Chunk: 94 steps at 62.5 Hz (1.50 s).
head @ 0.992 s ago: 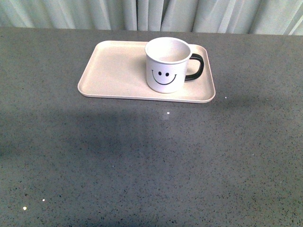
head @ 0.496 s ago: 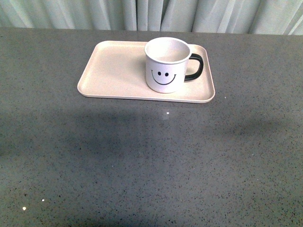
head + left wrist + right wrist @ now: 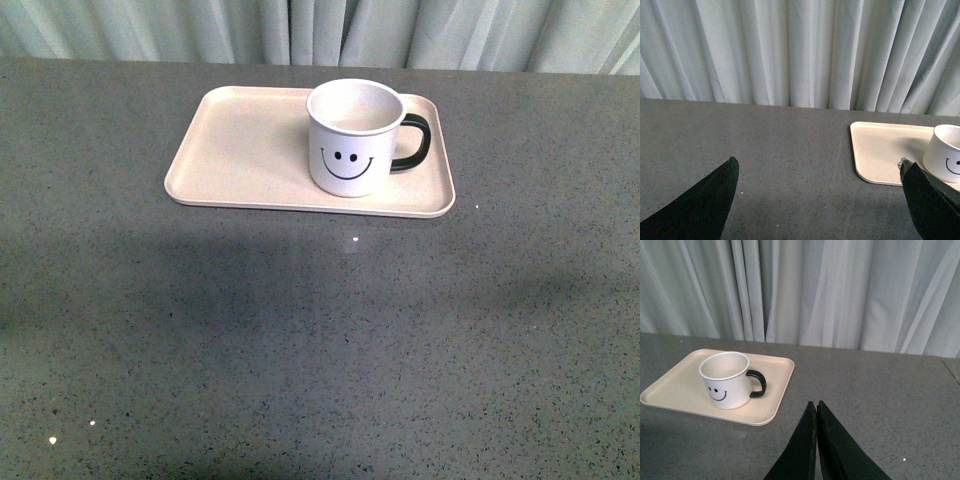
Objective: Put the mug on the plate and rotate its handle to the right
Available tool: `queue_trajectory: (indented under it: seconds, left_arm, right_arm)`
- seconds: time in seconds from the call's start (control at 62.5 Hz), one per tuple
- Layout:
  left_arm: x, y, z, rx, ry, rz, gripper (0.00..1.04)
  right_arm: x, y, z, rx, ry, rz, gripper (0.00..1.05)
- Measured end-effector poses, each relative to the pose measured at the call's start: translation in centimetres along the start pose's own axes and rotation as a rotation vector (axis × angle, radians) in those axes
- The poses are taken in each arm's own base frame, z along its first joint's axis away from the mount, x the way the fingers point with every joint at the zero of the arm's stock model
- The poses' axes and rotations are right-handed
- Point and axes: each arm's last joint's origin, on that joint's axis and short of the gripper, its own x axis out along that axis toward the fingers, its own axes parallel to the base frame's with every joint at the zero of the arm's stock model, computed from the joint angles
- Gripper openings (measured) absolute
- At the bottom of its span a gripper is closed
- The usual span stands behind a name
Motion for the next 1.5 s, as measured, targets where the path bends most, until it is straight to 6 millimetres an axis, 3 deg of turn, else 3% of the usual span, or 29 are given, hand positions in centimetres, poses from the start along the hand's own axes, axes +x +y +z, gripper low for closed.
queue_trajectory:
  seconds: [1.201,1.505]
  left_arm:
    - [0.0,0.0,0.0,0.0,0.0,0.0,0.95]
    - [0.0,0.0,0.0,0.0,0.0,0.0,0.95]
  right_arm:
    - [-3.8,0.0,0.1,0.0,-0.008,0.0,0.02]
    - [-3.8,0.0,0.1,0.0,-0.009,0.0,0.55]
